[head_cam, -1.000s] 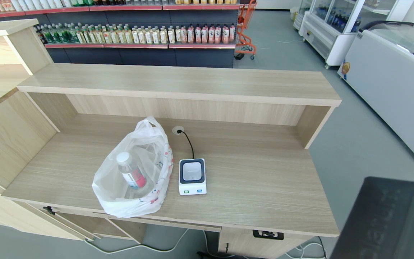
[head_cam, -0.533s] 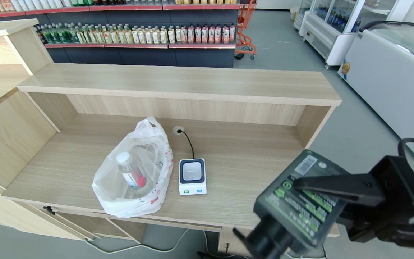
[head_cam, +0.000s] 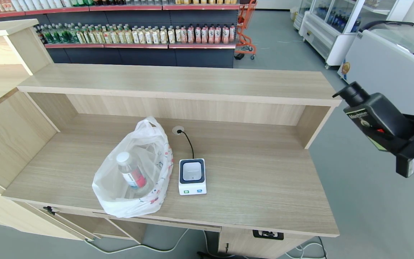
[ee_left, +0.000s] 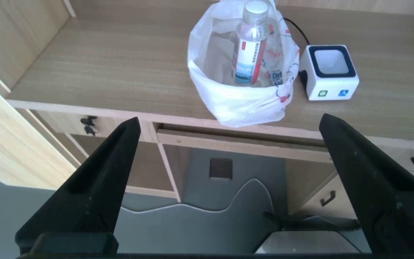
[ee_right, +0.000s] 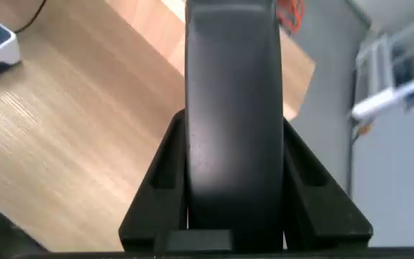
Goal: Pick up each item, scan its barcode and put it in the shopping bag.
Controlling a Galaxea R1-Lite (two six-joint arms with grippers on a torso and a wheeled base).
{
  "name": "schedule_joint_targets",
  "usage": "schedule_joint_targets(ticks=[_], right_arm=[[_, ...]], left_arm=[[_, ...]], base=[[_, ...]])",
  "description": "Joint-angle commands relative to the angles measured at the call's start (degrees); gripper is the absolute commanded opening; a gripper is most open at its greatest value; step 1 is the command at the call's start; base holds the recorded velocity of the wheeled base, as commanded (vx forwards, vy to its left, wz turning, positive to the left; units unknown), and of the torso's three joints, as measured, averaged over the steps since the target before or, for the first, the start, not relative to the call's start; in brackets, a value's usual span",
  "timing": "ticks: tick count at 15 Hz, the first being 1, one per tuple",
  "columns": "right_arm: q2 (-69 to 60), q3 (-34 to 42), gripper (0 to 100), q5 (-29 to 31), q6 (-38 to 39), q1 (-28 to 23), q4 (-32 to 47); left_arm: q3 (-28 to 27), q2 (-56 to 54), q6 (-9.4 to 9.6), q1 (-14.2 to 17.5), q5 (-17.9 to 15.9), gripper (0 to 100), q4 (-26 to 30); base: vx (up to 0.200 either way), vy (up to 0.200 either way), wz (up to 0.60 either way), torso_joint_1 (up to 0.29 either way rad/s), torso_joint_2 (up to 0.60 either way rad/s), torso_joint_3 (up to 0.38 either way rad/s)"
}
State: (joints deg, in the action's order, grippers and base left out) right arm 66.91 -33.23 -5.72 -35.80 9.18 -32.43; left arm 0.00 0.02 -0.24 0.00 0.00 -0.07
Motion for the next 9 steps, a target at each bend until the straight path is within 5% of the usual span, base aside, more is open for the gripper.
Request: schedule_joint_targets(ticks=[1, 3, 6, 9], right_arm=[[-0.91, -5.18, 0, 4.31, 19.63, -1.27, 13.44], [-0.91, -6.14, 0, 4.22, 34.05, -2.41, 19.16], [0.41, -7.11, 0, -7.82, 56.02, -3.12, 25.13], [4.45, -6.23, 0, -18.54, 61.64, -2.32, 25.40]], left_arm=[[0.00, 0.06, -0.02, 0.00, 0.00, 100, -0.01], [0.00, 0.06, -0.02, 0.00, 0.00, 100, -0.01], [0.00, 0.06, -0.02, 0.00, 0.00, 100, -0.01], [0.00, 0.06, -0.02, 0.00, 0.00, 100, -0.01]], base=[[0.000, 0.000, 0.00, 0.000, 0.00, 0.000], [0.000, 0.000, 0.00, 0.000, 0.00, 0.000], [0.000, 0.000, 0.00, 0.000, 0.00, 0.000], [0.000, 0.000, 0.00, 0.000, 0.00, 0.000]])
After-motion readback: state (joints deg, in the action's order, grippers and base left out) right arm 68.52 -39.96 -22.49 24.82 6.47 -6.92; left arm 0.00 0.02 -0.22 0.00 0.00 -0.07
